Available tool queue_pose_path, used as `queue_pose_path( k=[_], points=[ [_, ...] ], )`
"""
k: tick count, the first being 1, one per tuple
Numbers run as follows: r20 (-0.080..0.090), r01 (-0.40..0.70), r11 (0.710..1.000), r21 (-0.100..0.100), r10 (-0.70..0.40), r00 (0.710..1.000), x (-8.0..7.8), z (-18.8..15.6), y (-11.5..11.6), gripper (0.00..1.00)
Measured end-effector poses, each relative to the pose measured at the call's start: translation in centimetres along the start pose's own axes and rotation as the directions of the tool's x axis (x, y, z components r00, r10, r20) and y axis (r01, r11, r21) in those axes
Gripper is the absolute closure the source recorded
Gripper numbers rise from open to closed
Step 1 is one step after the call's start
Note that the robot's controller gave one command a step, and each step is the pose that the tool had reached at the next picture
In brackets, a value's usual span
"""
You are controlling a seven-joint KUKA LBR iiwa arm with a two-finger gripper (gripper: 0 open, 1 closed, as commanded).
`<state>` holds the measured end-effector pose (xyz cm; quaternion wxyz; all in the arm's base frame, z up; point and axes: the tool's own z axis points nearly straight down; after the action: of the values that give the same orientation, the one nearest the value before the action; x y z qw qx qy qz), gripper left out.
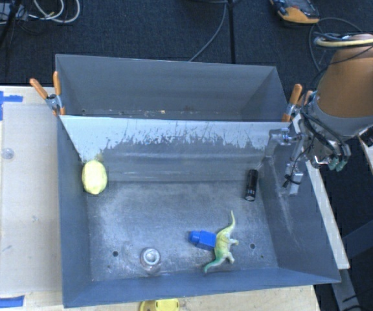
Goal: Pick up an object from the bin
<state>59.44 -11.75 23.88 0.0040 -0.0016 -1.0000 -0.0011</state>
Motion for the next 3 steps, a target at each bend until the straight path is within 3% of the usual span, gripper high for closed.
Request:
queue_pose_path(
  k=[1, 2, 3],
  points=[
    [0.008, 0.003, 1.0, 0.002, -0.003, 1.0, -0.1, -0.5, 0.0, 0.0],
    [0.007, -0.006, 1.0, 0.001, 0.006, 1.0, 3.5, 6.0, 2.1, 0.0],
    [0.002, 0.246, 0.969, 0.001, -0.246, 0.969, 7.8, 8.1, 4.7, 0.0]
  ],
)
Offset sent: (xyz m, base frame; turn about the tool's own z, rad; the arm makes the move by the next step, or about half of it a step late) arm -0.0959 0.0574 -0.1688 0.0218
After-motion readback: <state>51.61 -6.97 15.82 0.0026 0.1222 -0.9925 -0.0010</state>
